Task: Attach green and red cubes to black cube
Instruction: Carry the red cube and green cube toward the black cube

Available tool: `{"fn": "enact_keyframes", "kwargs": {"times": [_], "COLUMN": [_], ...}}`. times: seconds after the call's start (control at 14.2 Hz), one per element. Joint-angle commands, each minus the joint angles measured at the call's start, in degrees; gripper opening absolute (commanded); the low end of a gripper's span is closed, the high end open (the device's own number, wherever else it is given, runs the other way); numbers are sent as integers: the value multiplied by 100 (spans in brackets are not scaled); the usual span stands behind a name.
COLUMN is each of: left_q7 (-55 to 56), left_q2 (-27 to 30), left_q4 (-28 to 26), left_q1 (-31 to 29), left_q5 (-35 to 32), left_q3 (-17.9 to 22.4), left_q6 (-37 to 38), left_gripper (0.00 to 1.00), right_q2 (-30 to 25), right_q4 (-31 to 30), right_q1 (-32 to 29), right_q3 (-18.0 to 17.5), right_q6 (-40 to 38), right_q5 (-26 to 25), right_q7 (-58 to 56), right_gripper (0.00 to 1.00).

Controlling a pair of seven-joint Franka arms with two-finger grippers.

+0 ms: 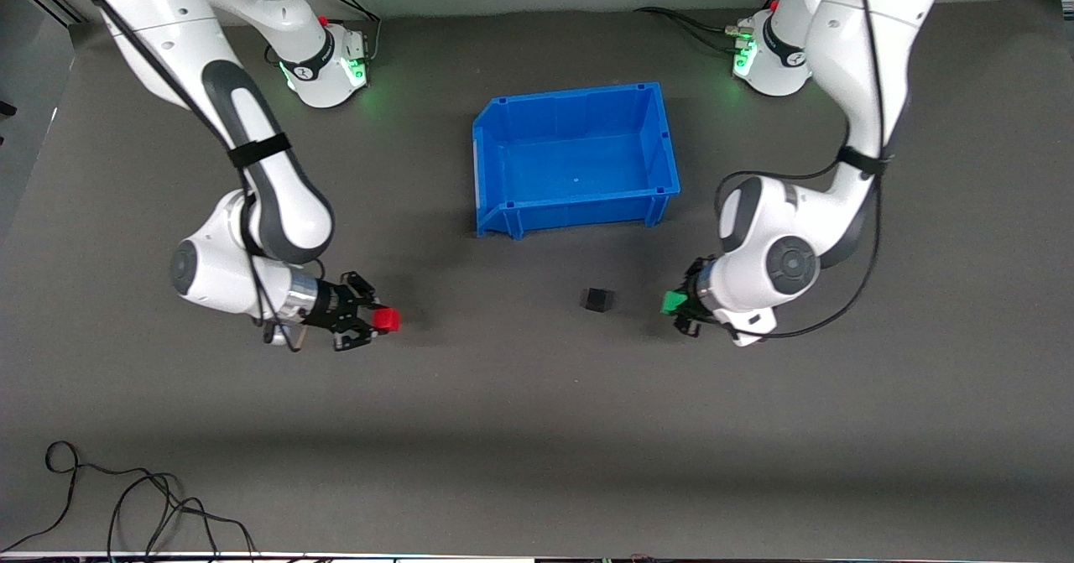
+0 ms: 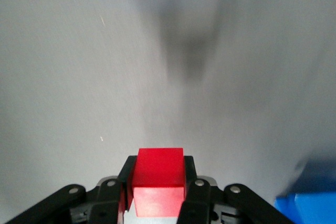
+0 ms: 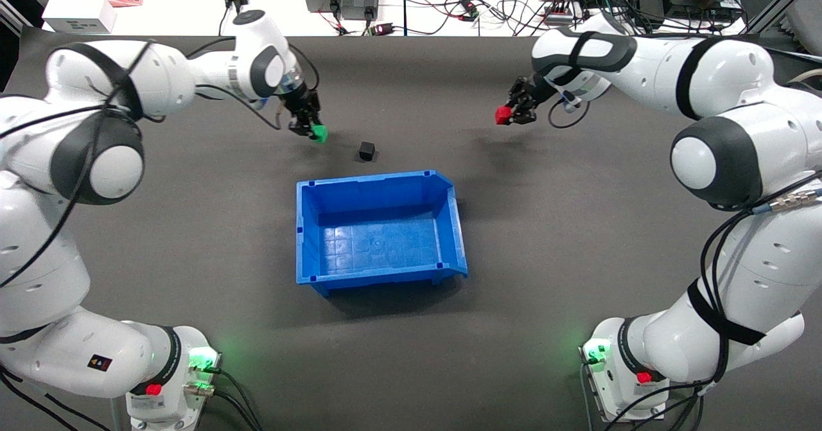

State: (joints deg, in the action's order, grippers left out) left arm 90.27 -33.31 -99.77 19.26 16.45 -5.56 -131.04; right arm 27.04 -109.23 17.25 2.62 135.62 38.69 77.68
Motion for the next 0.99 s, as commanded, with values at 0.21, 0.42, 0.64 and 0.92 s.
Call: {"fn": "enact_keyframes", "kwargs": {"times": [0.21,0.42,0.64,0.92], "left_q7": [693,807,922,913], "left_q2": [-598,-738,-791,-782], "left_q4": [731,731,713,599], "left_q1": [350,517,605,675], "left_q5": [174,175,157,104], "left_q3": [99,99,99,108], "left_q6": [-79,-290,-405,-361], "left_gripper": [0,0,0,0], "right_q2": [467,845,1092,1321], "right_q4": [498,797,982,1166], "right_q1": [1217,1824,2229,2563], "right_q3": [63,81,90,98], "right_q6": [736,1194,1528,1661], "right_q5": [86,78,51,42], "right_q7": [1703,2539,3137,3587], "right_gripper": [28,28,28,27]}}
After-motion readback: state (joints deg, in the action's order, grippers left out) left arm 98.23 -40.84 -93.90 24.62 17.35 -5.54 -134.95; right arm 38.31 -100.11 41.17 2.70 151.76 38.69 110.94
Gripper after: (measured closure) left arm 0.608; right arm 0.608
